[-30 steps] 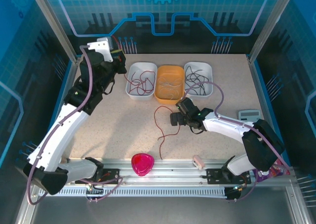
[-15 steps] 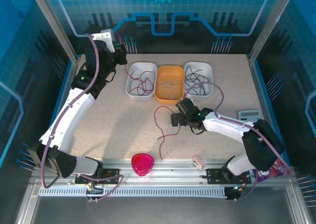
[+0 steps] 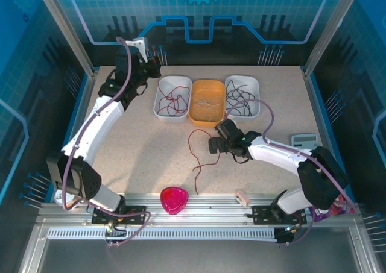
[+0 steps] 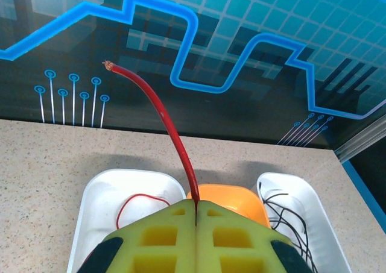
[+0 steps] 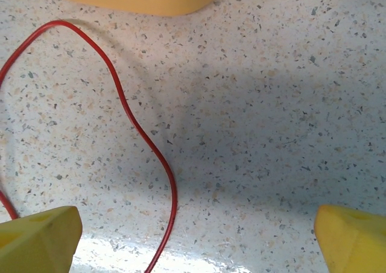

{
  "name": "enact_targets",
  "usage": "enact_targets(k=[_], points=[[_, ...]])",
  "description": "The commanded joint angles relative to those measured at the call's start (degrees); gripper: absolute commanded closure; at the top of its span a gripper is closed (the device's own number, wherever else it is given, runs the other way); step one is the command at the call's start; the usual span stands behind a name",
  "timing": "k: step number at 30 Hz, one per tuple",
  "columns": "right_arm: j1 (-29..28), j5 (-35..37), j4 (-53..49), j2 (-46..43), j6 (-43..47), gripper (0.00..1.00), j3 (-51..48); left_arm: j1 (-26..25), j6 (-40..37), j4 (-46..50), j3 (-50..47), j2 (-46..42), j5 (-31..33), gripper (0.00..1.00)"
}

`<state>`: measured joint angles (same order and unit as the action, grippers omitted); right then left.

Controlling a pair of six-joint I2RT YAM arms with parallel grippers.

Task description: Untangle the cables

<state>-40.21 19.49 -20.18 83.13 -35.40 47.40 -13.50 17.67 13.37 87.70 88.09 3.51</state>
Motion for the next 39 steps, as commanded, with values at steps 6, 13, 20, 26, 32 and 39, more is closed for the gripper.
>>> enact_targets(k=[6, 13, 20, 26, 32, 39], points=[[-1.1, 1.6, -1.7, -2.2, -1.7, 0.0, 0.5, 0.8, -0.5, -0.7, 2.9, 3.1, -1.6, 1.0], [-1.5, 1.5, -2.0, -2.4, -1.9, 0.0, 0.6, 0.9, -2.9, -0.1, 5.7, 7.6, -2.3, 1.0], [-1.6, 1.7, -2.4, -2.7, -2.0, 0.0, 1.2, 0.9, -5.3, 1.4, 9.4, 13.1, -4.0, 1.0], [-1.7, 1.7, -2.8, -2.8, -2.0, 0.0, 1.3, 0.9, -6.5, 1.7, 10.2, 17.0, -4.7, 1.0], [-1.7, 1.8, -2.8, -3.0, -2.4, 0.0, 1.0, 0.9, -8.8, 4.1, 13.0, 21.5, -5.9, 1.0], [-1.9, 1.8, -2.4, -2.8, -3.1, 0.0, 0.3, 0.9, -11.2, 6.3, 14.3, 25.2, -5.7, 1.0]])
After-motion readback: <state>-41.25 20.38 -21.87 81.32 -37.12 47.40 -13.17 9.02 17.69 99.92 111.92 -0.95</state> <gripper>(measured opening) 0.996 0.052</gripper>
